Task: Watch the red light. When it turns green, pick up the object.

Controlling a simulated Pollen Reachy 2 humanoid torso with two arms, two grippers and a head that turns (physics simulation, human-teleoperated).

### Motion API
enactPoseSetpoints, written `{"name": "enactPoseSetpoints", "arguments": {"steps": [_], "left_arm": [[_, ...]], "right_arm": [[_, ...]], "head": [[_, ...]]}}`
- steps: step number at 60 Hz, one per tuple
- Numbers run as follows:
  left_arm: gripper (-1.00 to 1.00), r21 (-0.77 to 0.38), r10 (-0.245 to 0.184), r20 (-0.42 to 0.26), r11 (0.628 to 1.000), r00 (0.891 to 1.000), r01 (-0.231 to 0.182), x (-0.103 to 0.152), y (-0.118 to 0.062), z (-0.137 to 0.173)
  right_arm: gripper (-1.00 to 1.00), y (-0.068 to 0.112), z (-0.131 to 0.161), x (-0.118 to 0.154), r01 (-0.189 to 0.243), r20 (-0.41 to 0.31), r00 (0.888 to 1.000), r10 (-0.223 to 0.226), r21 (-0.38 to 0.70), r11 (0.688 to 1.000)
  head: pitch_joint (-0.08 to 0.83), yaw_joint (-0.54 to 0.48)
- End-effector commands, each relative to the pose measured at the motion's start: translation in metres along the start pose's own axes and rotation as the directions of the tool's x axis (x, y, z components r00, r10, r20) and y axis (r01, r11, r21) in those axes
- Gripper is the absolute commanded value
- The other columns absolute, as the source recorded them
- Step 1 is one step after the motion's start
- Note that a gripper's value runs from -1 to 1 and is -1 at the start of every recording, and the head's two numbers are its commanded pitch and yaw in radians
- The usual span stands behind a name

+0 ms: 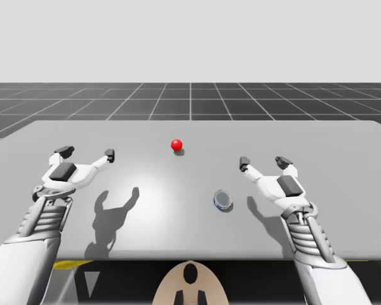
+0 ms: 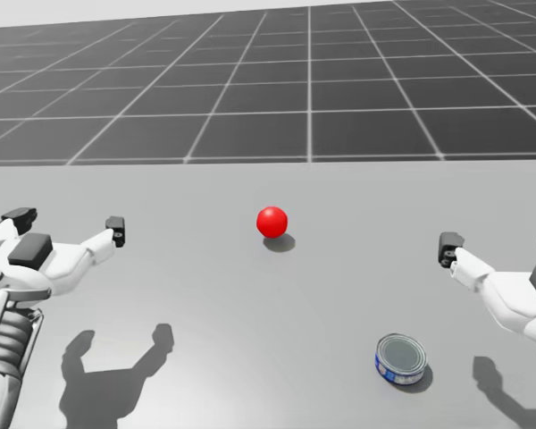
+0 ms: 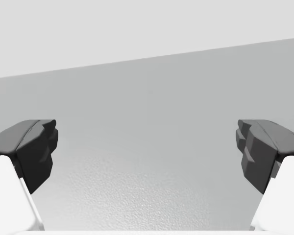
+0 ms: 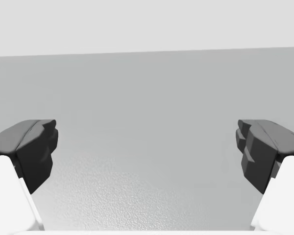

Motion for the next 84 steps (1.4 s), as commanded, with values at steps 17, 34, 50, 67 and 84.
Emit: {"name": "enactPoseSetpoints", "arguments": {"steps": [17,34,50,67,84], "left_arm": [[-1.0,-0.003,-0.002,0.003,1.0,1.0,0.002,0.0002,-0.0013,0.0002],[-1.0,-0.004,-0.002,0.006,1.0,1.0,0.002,0.0,-0.0014,0.0007],[-1.0,-0.005,-0.003,0.007,1.0,1.0,0.003,0.0002,-0.001,0.0011],[-1.0,-0.008,-0.007,0.013,1.0,1.0,0.008,0.0014,-0.0011,0.0027],[-1.0,-0.005,-0.012,0.017,1.0,1.0,0.012,0.0035,-0.0003,0.0049]], "right_arm": [[-1.0,0.0038,0.001,-0.0013,-0.001,0.0,1.0,0.001,0.006,1.0],[-1.0,0.0037,0.0014,-0.0013,-0.001,0.001,1.0,0.001,0.008,1.0],[-1.0,0.004,0.0009,-0.0018,-0.005,0.001,1.0,0.005,0.008,1.0],[-1.0,0.0041,0.0006,-0.0025,-0.006,0.001,1.0,0.006,0.006,1.0],[-1.0,0.0044,0.0001,-0.0038,-0.012,-0.001,1.0,0.012,0.007,1.0]], "head": [[0.43,0.1],[0.43,0.1],[0.435,0.1],[0.441,0.09],[0.511,-0.02]]}}
